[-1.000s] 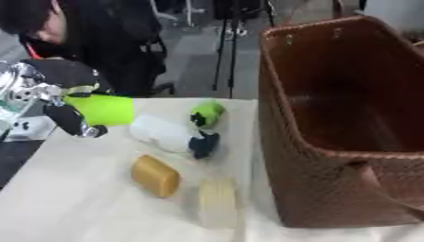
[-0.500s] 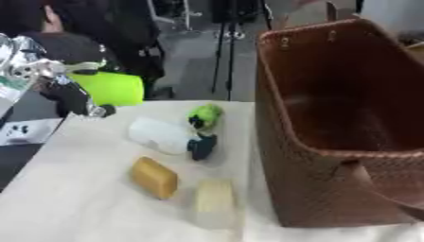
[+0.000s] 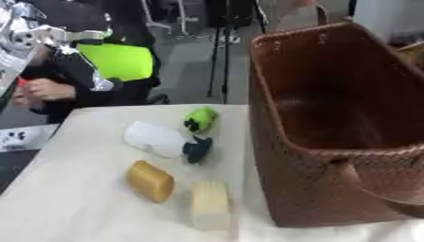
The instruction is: Pick up objects on the table and place them in the box.
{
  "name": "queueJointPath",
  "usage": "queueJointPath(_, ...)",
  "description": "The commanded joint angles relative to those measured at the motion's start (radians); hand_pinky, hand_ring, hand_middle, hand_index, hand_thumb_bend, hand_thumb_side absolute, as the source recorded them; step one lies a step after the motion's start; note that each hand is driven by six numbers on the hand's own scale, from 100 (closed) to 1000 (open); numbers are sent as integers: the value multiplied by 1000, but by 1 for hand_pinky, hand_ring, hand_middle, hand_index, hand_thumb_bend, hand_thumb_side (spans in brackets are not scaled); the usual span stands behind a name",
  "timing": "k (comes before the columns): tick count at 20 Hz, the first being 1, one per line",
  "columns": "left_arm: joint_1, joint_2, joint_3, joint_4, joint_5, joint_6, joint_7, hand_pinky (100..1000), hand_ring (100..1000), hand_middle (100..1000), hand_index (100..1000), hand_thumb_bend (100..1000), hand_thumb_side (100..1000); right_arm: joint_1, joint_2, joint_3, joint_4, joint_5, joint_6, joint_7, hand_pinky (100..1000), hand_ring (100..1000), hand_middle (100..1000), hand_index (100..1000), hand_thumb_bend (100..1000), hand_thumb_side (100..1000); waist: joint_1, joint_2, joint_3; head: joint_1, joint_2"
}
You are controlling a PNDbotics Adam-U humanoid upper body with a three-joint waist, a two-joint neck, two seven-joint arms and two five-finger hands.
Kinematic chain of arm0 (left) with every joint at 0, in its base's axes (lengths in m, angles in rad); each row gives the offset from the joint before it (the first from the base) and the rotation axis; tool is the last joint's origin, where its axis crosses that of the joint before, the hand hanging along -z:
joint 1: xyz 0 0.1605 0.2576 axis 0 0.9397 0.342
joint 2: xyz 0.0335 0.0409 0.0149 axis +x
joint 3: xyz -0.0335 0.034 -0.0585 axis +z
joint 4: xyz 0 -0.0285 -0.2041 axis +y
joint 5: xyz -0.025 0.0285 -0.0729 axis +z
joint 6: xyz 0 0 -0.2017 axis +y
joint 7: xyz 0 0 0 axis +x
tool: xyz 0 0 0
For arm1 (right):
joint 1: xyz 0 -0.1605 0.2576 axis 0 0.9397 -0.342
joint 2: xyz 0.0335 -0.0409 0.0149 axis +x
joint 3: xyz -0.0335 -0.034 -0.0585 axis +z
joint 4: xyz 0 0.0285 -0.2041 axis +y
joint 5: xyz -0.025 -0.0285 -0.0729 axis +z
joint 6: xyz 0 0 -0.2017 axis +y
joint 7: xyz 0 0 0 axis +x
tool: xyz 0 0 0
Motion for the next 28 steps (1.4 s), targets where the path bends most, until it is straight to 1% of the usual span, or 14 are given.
queueJointPath(1, -52, 18, 3, 23, 3, -5, 0, 690, 667, 478, 570, 100, 346, 2, -32, 2, -12, -4, -166, -162, 811, 751, 737, 614, 100, 880, -1, -23, -3, -1, 2)
queueJointPath(8, -177, -11, -9, 135, 20, -15, 0, 674, 653, 467, 560, 100, 325, 8, -54, 5, -12, -15, -171, -162, 811, 751, 737, 613, 100, 881, 10, -40, -11, -1, 5)
queueJointPath(15, -272, -56, -7, 232, 31, -22, 0, 658, 636, 456, 551, 100, 329, 10, -71, 15, -12, -17, -175, -162, 812, 751, 737, 613, 100, 883, 22, -49, -18, 3, 2)
queueJointPath(21, -353, -100, -6, 306, 33, -29, 0, 644, 624, 445, 539, 100, 321, 6, -83, 23, -12, -17, -175, -162, 812, 751, 737, 613, 100, 882, 31, -50, -19, 7, -5)
queueJointPath(25, -403, -130, -11, 336, 21, -35, 0, 640, 622, 442, 537, 100, 316, 3, -89, 30, -12, -14, -173, -162, 812, 752, 738, 614, 100, 881, 40, -51, -24, 11, -3)
queueJointPath(28, -432, -157, -18, 350, 19, -44, 0, 637, 622, 442, 537, 100, 326, -1, -94, 37, -12, -12, -170, -162, 812, 752, 739, 615, 100, 882, 47, -50, -29, 13, -9)
